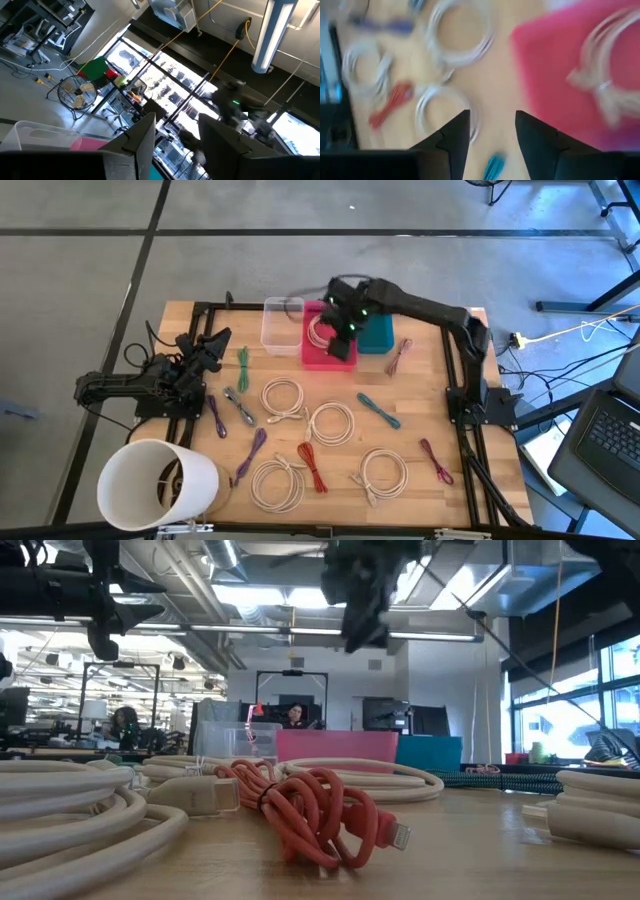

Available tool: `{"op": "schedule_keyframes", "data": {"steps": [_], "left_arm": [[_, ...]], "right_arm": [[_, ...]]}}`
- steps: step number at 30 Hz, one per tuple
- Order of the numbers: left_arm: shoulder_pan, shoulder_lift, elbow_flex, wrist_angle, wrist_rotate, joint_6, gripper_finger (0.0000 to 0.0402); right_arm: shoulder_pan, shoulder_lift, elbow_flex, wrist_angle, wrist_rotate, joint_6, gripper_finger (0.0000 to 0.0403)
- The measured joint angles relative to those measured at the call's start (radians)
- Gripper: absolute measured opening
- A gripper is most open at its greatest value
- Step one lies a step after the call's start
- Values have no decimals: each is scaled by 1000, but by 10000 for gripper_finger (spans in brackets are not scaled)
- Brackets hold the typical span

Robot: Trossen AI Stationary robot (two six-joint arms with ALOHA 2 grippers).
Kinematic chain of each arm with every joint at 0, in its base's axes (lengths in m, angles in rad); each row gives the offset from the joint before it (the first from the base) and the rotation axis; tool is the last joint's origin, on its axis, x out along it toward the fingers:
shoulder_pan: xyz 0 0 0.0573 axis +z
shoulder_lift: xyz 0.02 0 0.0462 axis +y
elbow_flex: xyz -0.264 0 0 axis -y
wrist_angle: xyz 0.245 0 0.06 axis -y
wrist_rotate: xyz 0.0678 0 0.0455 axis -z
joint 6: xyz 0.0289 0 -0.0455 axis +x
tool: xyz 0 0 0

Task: Pick & Place USB Port
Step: Put the white USB cable into the red bin

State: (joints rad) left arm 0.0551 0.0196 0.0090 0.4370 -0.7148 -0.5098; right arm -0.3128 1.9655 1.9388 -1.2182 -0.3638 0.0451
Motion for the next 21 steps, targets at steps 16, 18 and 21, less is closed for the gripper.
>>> {"op": "schedule_keyframes", "data": {"steps": [16,18,21], "left_arm": [[0,0,0,0,0,0,143],[0,0,0,0,0,0,143],[0,0,0,0,0,0,143]], "right_arm": [[386,4,-224,189,363,210,159],[386,3,-282,246,364,227,159],[384,4,-366,317,368,237,159]]}}
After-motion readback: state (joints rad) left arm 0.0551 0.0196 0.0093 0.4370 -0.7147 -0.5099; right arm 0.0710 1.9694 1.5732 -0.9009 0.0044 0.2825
